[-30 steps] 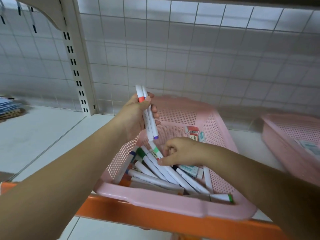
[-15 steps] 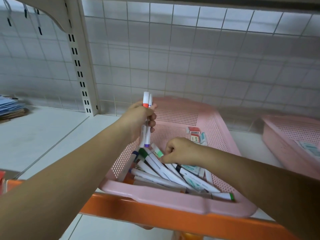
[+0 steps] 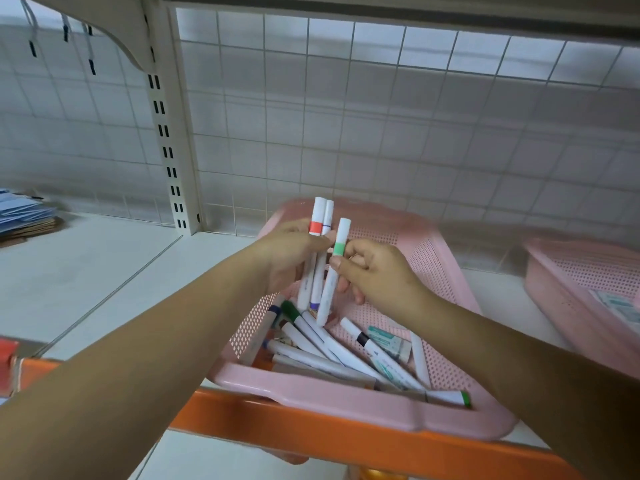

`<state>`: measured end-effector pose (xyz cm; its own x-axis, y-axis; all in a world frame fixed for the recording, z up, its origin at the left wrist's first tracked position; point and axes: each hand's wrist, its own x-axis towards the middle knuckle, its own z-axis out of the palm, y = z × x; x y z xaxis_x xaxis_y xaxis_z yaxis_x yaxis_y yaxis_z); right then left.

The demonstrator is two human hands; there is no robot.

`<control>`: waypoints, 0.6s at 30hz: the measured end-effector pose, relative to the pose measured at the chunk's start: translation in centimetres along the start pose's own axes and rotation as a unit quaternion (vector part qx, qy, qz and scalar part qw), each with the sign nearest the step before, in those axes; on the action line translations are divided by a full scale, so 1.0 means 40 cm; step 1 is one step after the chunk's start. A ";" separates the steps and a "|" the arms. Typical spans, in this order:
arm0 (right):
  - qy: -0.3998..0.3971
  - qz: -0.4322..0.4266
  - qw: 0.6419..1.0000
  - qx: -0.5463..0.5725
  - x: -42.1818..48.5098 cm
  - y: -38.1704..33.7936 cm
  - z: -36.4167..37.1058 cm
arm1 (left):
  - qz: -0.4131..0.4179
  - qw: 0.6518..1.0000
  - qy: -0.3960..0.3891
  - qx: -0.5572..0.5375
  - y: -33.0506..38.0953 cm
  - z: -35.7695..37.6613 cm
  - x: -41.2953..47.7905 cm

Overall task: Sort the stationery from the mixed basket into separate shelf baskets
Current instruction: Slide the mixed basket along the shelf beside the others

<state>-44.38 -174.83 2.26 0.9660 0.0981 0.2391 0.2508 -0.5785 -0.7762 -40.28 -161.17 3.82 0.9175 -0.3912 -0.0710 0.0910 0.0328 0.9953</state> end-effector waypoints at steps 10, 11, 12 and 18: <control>-0.049 0.038 0.989 -0.130 0.001 0.021 -0.020 | 0.063 0.987 0.109 -0.099 0.012 -0.018 0.011; -0.121 0.079 0.973 -0.182 -0.005 0.024 -0.024 | 0.067 0.983 0.127 -0.113 0.013 -0.027 0.012; -0.190 0.119 0.947 -0.231 -0.012 0.024 -0.027 | 0.069 0.982 0.133 -0.118 0.011 -0.033 0.013; -0.237 0.131 0.925 -0.267 -0.001 0.018 -0.016 | 0.056 0.994 0.053 -0.083 0.014 -0.031 0.000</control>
<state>-44.29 -175.78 2.05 0.9400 0.1685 -0.2967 0.0599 -0.9376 -0.3426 -39.75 -160.00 4.29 0.9602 -0.2781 0.0252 0.0396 0.2248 0.9736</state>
